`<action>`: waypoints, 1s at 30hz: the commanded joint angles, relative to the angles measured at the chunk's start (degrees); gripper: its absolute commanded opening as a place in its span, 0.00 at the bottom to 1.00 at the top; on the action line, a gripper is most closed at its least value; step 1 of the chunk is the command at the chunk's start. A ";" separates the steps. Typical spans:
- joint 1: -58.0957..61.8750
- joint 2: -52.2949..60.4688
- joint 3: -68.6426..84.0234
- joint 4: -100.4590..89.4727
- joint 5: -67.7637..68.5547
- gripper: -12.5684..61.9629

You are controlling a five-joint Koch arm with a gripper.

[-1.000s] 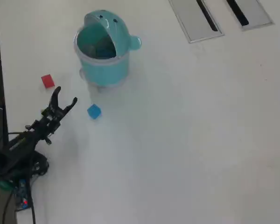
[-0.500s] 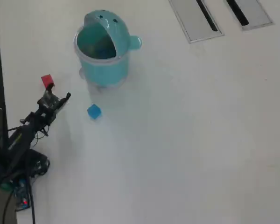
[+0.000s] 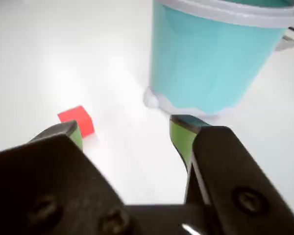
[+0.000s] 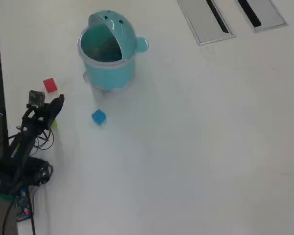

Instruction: Grasp RGB lego blocks and put them in the bin one by one.

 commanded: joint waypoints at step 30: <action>-15.38 -45.44 -34.80 2.29 -4.48 0.61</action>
